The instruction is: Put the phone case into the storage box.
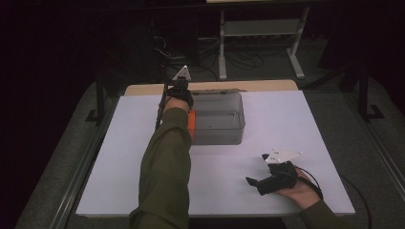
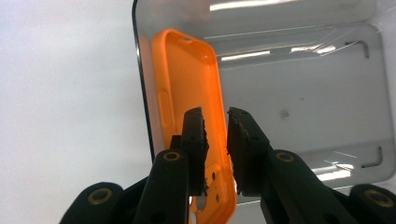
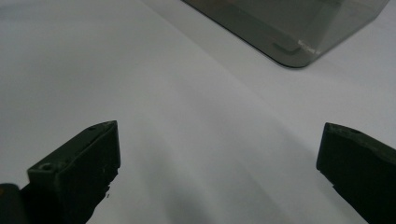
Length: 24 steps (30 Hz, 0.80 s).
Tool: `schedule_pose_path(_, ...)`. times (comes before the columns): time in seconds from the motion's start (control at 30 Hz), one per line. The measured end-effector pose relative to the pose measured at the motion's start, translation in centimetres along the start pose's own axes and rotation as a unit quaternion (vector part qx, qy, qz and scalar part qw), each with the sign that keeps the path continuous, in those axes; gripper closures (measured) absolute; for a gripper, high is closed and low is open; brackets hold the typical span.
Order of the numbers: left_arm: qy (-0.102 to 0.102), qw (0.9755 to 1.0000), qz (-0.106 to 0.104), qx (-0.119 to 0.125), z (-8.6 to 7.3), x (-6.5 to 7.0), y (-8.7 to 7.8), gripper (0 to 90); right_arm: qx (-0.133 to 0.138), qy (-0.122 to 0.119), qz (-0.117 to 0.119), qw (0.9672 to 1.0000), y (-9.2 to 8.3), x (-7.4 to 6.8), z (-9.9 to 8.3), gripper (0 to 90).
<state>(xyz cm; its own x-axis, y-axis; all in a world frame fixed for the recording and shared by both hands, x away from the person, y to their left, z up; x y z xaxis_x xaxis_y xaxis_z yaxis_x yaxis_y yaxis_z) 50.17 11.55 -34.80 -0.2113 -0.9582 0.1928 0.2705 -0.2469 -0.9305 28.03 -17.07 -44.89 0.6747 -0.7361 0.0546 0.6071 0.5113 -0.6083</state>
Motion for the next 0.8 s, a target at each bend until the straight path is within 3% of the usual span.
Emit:
schedule_pose_path(0.23,0.019,0.9997,-0.008,0.014,0.4,0.3,-1.0,74.6,0.000,-0.001,0.001,1.0000,0.0,0.0,0.0,0.0)
schedule_pose_path(0.47,0.048,0.9982,-0.027,0.023,0.3,-0.1,-1.6,66.6,-0.001,-0.002,0.001,1.0000,0.0,0.0,0.0,0.0)
schedule_pose_path(0.67,0.075,0.9952,-0.050,0.038,0.3,-0.4,-2.1,60.1,-0.002,-0.002,0.000,1.0000,0.0,0.0,0.0,0.0)
schedule_pose_path(0.8,0.103,0.9918,-0.064,0.042,0.1,-0.6,-2.2,54.3,-0.003,-0.002,0.000,1.0000,0.0,0.1,-0.1,0.0)
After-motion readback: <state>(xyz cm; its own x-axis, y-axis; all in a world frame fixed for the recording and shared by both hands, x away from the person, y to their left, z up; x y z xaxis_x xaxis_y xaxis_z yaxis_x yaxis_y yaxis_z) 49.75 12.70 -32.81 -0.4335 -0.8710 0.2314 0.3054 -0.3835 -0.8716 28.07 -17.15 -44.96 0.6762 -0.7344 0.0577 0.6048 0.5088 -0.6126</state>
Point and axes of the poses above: each handheld gripper's, and its own axes: y roughly forward along the jaws, z roughly out of its top, x roughly to its right, the point moved 2 cm from there along y, roughly forward along the jaws, and after that the axes turned 9 degrees about -z, right-handed, at the moved point
